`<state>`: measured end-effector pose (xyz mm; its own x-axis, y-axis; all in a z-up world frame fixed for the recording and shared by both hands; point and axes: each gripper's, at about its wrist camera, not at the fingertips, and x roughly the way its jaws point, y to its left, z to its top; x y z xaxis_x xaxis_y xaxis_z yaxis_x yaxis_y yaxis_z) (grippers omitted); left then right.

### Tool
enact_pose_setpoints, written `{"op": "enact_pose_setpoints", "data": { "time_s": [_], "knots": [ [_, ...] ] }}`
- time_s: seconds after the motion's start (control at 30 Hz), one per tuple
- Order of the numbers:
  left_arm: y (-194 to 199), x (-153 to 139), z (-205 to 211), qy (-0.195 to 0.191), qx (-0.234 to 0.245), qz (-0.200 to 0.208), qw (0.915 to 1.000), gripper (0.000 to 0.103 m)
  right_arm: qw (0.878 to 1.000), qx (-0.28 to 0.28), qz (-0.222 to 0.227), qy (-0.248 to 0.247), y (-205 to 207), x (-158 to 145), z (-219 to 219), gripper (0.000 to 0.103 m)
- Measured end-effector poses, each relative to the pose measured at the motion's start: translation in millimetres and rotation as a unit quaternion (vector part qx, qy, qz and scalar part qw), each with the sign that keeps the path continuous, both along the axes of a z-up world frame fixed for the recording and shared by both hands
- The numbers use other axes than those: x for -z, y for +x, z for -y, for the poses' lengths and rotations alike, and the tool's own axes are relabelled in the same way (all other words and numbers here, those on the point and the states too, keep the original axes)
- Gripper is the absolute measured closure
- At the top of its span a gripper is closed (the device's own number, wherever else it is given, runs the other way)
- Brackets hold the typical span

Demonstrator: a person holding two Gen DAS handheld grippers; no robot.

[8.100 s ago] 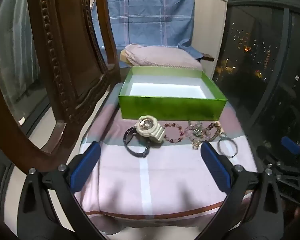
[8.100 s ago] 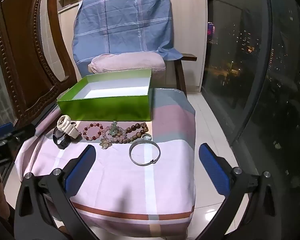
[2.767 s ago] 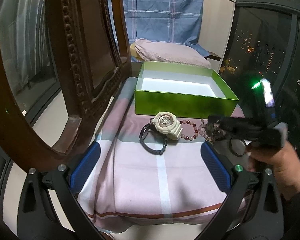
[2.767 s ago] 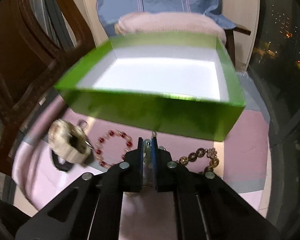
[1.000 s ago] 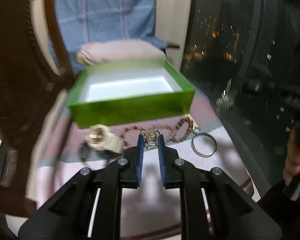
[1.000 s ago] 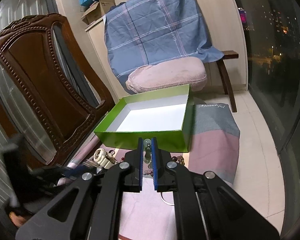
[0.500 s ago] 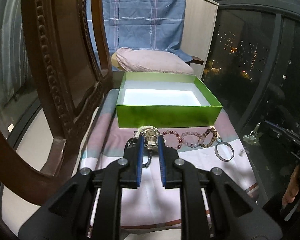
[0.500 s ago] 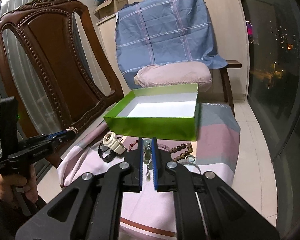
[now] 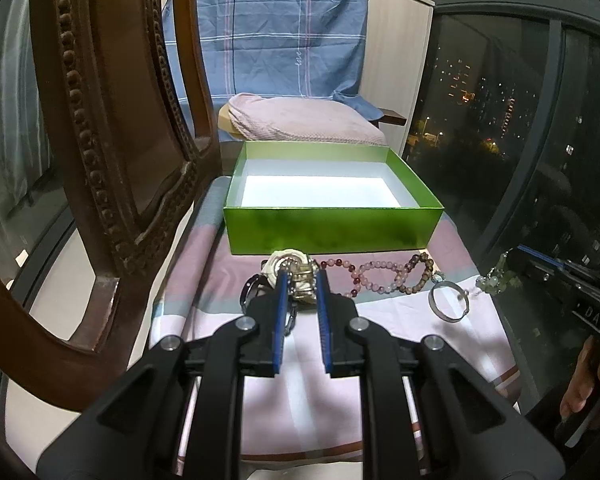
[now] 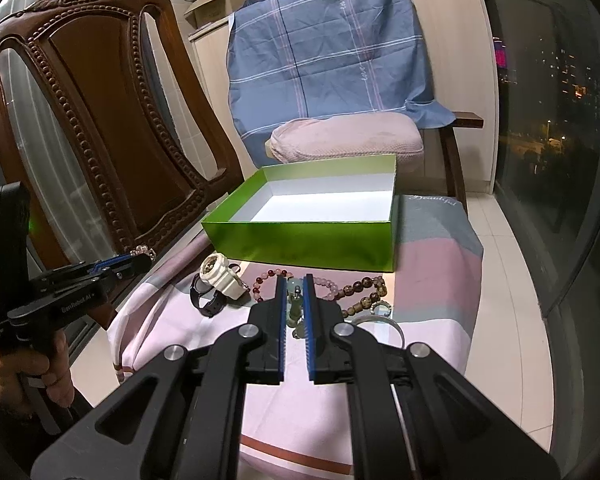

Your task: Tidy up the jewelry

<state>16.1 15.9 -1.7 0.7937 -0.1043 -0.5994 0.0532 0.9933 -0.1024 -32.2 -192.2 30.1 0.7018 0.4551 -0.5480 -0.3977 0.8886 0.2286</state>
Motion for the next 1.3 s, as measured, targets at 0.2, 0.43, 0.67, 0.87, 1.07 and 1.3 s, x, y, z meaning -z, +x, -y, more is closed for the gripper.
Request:
{"op": "enact_pose_setpoints", "data": {
  "time_s": [0.2, 0.43, 0.67, 0.87, 1.07, 1.3],
  "knots": [
    [-0.9, 0.2, 0.2, 0.002, 0.002, 0.0, 1.0, 0.089, 1.0, 0.001, 0.001, -0.001, 0.2, 0.1, 0.2, 0.095],
    [-1.1, 0.8, 1.6, 0.003, 0.003, -0.001, 1.0, 0.089, 1.0, -0.002, 0.002, -0.002, 0.3, 1.9, -0.8, 0.095],
    [-0.2, 1.7, 3.6, 0.004, 0.006, -0.003, 1.0, 0.089, 1.0, -0.002, 0.002, -0.003, 0.4, 1.8, -0.8, 0.095],
    [0.6, 2.1, 4.5, 0.005, 0.008, -0.005, 0.9999, 0.089, 1.0, -0.003, 0.001, -0.002, 0.6, 1.8, -0.7, 0.095],
    [0.9, 2.7, 4.8, 0.006, 0.009, -0.005, 0.9999, 0.089, 1.0, -0.003, 0.002, -0.003, 0.7, 1.9, -1.0, 0.095],
    [1.4, 2.0, 6.1, 0.006, 0.011, -0.004, 0.9999, 0.089, 1.0, -0.001, 0.002, -0.001, 0.6, 1.0, -1.4, 0.095]
  ]
}}
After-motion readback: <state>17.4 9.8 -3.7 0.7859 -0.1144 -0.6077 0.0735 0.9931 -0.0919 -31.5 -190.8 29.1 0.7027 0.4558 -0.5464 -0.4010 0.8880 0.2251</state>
